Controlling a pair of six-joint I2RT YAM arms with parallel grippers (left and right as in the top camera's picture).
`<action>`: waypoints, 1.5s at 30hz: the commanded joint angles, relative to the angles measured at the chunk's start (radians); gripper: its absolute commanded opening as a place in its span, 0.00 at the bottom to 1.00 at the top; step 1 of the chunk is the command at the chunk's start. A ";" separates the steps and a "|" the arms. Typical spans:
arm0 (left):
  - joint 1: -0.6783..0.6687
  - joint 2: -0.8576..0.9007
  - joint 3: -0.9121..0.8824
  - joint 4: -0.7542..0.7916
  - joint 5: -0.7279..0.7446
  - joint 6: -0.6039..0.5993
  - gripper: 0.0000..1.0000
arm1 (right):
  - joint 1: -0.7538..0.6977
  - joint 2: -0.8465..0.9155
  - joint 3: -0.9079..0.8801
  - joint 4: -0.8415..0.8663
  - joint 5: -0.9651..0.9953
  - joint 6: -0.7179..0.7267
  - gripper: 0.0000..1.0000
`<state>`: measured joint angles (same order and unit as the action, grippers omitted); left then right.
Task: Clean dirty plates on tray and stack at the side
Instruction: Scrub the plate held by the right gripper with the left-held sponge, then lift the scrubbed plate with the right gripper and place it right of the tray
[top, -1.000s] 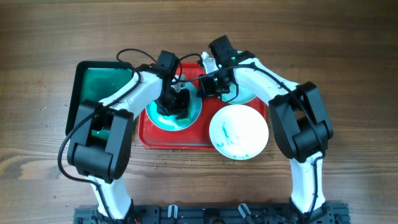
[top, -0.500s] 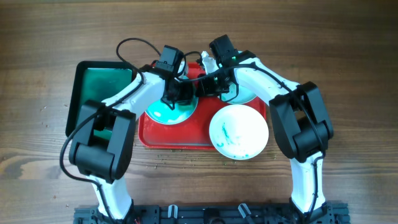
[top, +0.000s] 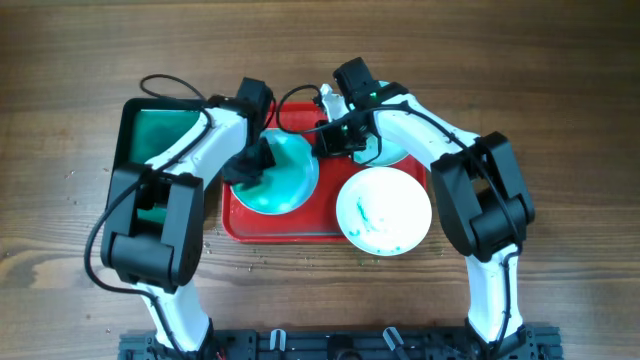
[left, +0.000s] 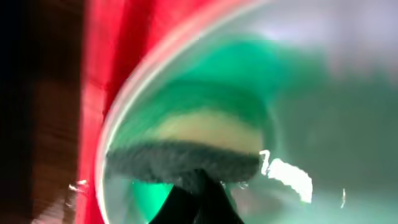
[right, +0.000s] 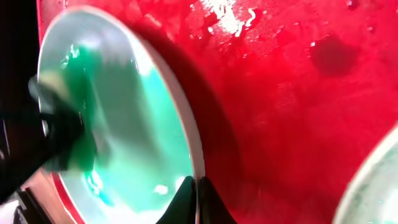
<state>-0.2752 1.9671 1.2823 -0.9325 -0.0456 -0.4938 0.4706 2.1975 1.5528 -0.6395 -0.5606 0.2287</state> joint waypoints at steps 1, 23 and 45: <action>-0.011 0.049 -0.052 -0.021 0.550 0.467 0.04 | 0.001 0.005 0.000 0.005 -0.035 -0.019 0.04; 0.070 -0.209 0.045 0.260 -0.068 -0.176 0.04 | 0.054 0.038 -0.010 0.071 0.113 0.248 0.05; 0.351 -0.280 0.043 0.037 -0.049 -0.139 0.04 | 0.331 -0.336 0.029 -0.156 1.522 0.010 0.04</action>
<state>0.0704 1.6615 1.3155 -0.8955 -0.1043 -0.6479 0.7074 1.8660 1.5734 -0.7799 0.5198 0.2783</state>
